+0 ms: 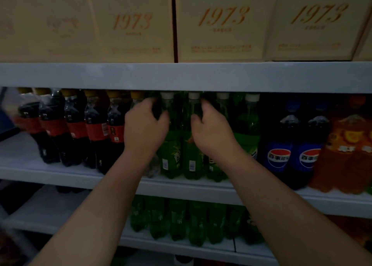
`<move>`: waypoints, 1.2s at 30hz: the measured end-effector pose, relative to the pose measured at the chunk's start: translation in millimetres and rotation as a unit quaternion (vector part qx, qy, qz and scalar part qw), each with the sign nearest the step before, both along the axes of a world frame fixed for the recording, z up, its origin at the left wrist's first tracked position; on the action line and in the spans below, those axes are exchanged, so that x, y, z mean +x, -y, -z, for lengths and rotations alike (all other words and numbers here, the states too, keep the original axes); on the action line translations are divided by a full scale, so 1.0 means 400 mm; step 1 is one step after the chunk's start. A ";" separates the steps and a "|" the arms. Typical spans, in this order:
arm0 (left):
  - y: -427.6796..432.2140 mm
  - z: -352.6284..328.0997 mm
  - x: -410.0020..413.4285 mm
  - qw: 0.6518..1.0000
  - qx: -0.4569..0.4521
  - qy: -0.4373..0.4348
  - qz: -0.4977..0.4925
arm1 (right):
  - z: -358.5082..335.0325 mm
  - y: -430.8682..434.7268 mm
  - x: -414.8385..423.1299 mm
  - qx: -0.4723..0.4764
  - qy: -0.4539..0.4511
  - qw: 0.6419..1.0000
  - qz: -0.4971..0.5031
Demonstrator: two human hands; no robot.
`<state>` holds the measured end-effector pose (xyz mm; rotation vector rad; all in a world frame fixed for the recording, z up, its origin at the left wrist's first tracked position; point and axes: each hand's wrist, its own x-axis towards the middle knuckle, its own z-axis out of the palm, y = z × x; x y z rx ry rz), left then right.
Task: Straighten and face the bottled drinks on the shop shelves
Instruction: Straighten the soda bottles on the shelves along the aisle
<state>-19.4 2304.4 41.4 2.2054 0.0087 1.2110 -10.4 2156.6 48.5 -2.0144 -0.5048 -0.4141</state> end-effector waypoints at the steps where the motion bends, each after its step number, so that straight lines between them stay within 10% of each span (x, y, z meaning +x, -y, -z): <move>1: -0.001 -0.005 0.004 1.000 0.006 -0.018 0.006 | -0.007 -0.009 0.011 -0.004 -0.021 1.000 0.009; 16: -0.022 -0.054 0.042 0.961 -0.113 -0.215 0.129 | -0.021 -0.037 0.058 0.041 0.011 0.995 0.095; 22: -0.006 -0.032 0.028 0.991 0.010 -0.130 0.015 | -0.014 -0.025 0.052 0.047 -0.011 0.998 0.050; 36: -0.020 -0.042 0.061 0.971 -0.070 -0.192 0.123 | -0.006 -0.033 0.057 0.174 -0.028 0.984 0.035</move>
